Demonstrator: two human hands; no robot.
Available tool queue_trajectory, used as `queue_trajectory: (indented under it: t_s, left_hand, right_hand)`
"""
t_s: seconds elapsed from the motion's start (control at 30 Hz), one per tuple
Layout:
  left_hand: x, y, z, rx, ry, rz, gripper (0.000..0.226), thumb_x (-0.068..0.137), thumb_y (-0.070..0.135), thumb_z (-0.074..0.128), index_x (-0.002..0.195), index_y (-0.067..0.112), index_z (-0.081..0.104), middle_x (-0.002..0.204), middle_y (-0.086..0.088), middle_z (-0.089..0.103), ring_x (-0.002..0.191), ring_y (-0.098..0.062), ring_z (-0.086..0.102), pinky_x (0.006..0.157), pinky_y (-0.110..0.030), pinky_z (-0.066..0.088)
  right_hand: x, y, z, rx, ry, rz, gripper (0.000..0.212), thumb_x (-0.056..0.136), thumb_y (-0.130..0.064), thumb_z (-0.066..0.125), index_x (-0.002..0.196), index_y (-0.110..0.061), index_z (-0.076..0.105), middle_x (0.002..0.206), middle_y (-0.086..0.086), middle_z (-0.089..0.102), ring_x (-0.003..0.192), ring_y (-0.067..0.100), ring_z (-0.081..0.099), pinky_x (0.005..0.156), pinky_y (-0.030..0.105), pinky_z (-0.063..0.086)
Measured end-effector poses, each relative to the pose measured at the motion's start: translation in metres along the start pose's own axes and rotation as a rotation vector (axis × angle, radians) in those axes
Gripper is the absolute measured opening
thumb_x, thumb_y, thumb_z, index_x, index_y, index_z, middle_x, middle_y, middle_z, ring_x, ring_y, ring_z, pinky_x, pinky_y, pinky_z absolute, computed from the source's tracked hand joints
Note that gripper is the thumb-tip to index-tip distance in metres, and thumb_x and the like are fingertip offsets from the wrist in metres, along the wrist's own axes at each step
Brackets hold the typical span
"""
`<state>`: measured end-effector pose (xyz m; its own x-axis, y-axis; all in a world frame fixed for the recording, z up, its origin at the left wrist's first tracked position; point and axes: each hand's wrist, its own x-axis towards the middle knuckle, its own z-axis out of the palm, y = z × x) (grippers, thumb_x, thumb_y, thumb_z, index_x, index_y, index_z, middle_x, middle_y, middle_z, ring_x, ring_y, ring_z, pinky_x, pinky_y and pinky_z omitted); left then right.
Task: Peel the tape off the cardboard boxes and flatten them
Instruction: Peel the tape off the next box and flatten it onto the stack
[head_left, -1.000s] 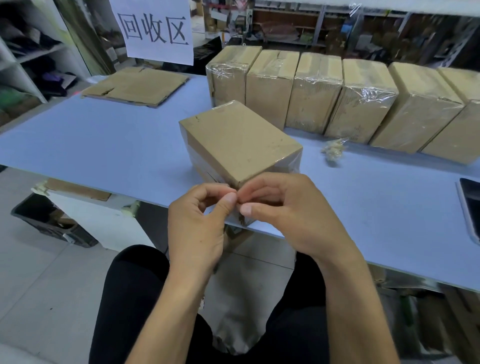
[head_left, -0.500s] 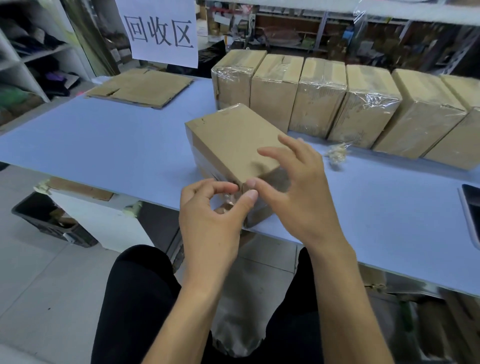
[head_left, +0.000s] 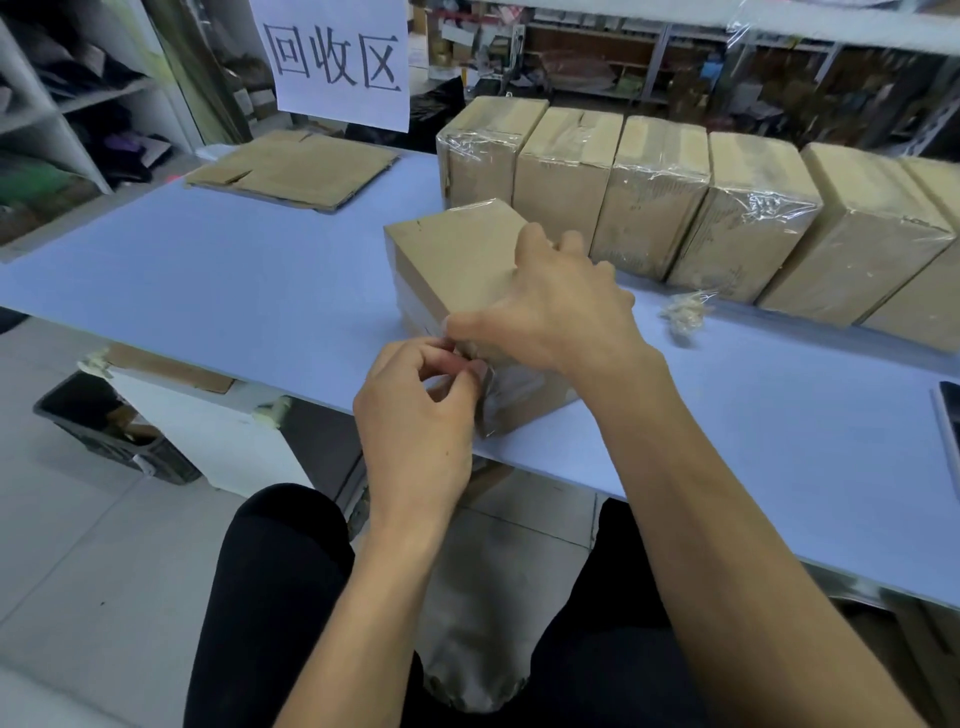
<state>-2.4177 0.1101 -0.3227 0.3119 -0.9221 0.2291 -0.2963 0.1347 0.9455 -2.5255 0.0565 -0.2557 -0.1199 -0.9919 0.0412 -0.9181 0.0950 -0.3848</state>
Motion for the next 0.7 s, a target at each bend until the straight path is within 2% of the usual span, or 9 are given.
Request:
queue_trajectory:
  t_s: [0.13, 0.17, 0.23, 0.3, 0.37, 0.47, 0.5, 0.6, 0.7]
  left_hand:
    - [-0.001, 0.002, 0.001, 0.017, 0.016, 0.147, 0.01, 0.088, 0.006, 0.071, 0.081, 0.01, 0.065, 0.1, 0.013, 0.063, 0.094, 0.006, 0.06, 0.08, -0.007, 0.045]
    - [-0.001, 0.003, 0.0, 0.044, 0.021, 0.214, 0.009, 0.089, 0.007, 0.07, 0.083, 0.01, 0.064, 0.101, 0.011, 0.062, 0.097, 0.001, 0.059, 0.084, -0.011, 0.046]
    - [-0.003, 0.009, -0.001, 0.098, 0.029, 0.331, 0.01, 0.091, 0.007, 0.067, 0.087, 0.011, 0.059, 0.105, 0.008, 0.06, 0.103, -0.008, 0.056, 0.087, -0.019, 0.045]
    - [-0.005, 0.018, -0.004, 0.131, 0.041, 0.4, 0.011, 0.092, 0.008, 0.065, 0.091, 0.014, 0.055, 0.109, 0.01, 0.058, 0.104, -0.015, 0.05, 0.086, -0.018, 0.039]
    - [-0.007, 0.025, -0.008, 0.153, 0.026, 0.444, 0.01, 0.093, 0.011, 0.063, 0.092, 0.016, 0.054, 0.105, 0.013, 0.058, 0.101, -0.017, 0.047, 0.084, -0.017, 0.037]
    - [-0.005, 0.031, -0.011, 0.199, -0.062, 0.533, 0.007, 0.091, 0.014, 0.063, 0.09, 0.014, 0.056, 0.096, 0.006, 0.062, 0.093, -0.021, 0.05, 0.077, -0.024, 0.039]
    - [-0.003, 0.034, -0.01, 0.241, -0.096, 0.574, 0.007, 0.09, 0.014, 0.063, 0.09, 0.013, 0.056, 0.093, 0.004, 0.061, 0.089, -0.022, 0.05, 0.075, -0.027, 0.039]
    - [0.009, 0.046, -0.011, 0.357, -0.22, 0.687, 0.012, 0.088, 0.016, 0.063, 0.098, 0.017, 0.055, 0.089, 0.011, 0.055, 0.084, -0.019, 0.048, 0.069, -0.033, 0.039]
    - [0.028, 0.06, -0.015, 0.412, -0.465, 0.749, 0.031, 0.088, 0.017, 0.059, 0.114, 0.032, 0.051, 0.092, 0.017, 0.053, 0.086, -0.008, 0.046, 0.072, -0.039, 0.046]
  right_hand:
    - [-0.004, 0.004, -0.003, 0.166, 0.086, 0.068, 0.083, 0.062, -0.072, 0.069, 0.127, -0.024, 0.05, 0.121, 0.003, 0.045, 0.112, 0.038, 0.051, 0.094, 0.053, 0.046]
    - [-0.005, 0.006, -0.007, 0.214, 0.094, 0.097, 0.08, 0.063, -0.072, 0.069, 0.125, -0.025, 0.052, 0.119, 0.002, 0.047, 0.111, 0.036, 0.052, 0.091, 0.049, 0.047]
    - [-0.006, 0.013, -0.014, 0.328, 0.087, 0.134, 0.071, 0.067, -0.076, 0.065, 0.114, -0.023, 0.057, 0.112, 0.0, 0.054, 0.102, 0.028, 0.056, 0.075, 0.04, 0.044]
    - [-0.01, 0.021, -0.016, 0.477, 0.043, 0.158, 0.067, 0.07, -0.082, 0.058, 0.1, -0.021, 0.06, 0.1, -0.001, 0.061, 0.092, 0.024, 0.058, 0.065, 0.037, 0.037]
    - [-0.018, 0.032, -0.01, 0.584, -0.035, 0.196, 0.072, 0.069, -0.088, 0.049, 0.097, -0.023, 0.064, 0.098, -0.001, 0.066, 0.09, 0.023, 0.062, 0.07, 0.038, 0.044]
    - [-0.029, 0.05, 0.0, 0.693, -0.066, 0.239, 0.084, 0.062, -0.092, 0.041, 0.104, -0.025, 0.068, 0.103, -0.005, 0.072, 0.097, 0.02, 0.067, 0.092, 0.048, 0.051]
    - [-0.032, 0.056, 0.002, 0.721, -0.033, 0.216, 0.079, 0.065, -0.089, 0.042, 0.105, -0.027, 0.07, 0.105, -0.008, 0.073, 0.1, 0.017, 0.067, 0.095, 0.049, 0.05]
    - [-0.038, 0.068, 0.003, 0.861, 0.125, 0.024, 0.046, 0.083, -0.065, 0.052, 0.116, -0.039, 0.068, 0.118, -0.017, 0.069, 0.11, 0.002, 0.063, 0.097, 0.037, 0.048]
    - [-0.045, 0.079, 0.007, 0.948, 0.189, -0.155, 0.04, 0.093, -0.041, 0.055, 0.133, -0.038, 0.062, 0.14, -0.016, 0.059, 0.132, 0.002, 0.051, 0.108, 0.035, 0.044]
